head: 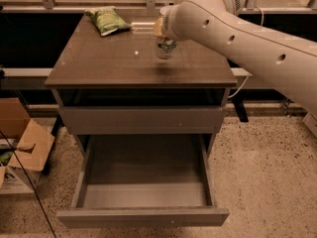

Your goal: Pick 7up can from middle drawer and place on counter

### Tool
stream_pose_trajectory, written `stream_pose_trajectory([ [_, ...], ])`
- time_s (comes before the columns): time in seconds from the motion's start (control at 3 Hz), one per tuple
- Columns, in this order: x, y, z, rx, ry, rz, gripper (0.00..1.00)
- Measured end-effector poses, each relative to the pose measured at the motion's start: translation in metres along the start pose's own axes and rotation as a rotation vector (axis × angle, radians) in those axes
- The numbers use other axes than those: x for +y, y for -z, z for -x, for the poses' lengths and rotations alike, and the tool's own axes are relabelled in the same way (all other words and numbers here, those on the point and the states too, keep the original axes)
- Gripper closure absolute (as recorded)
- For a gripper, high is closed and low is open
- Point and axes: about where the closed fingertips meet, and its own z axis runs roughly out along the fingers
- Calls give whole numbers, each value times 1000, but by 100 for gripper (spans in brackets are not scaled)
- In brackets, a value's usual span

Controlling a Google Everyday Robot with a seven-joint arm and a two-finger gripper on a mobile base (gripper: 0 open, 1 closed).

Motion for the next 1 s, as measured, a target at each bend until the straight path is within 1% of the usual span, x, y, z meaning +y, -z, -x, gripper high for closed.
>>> stream_pose_trajectory([
  [0.33,1,-1,0,1,1,1,15],
  [0.67,2,-1,-1,2,2,2,0],
  [1.0,2,-1,-1,2,2,2,0],
])
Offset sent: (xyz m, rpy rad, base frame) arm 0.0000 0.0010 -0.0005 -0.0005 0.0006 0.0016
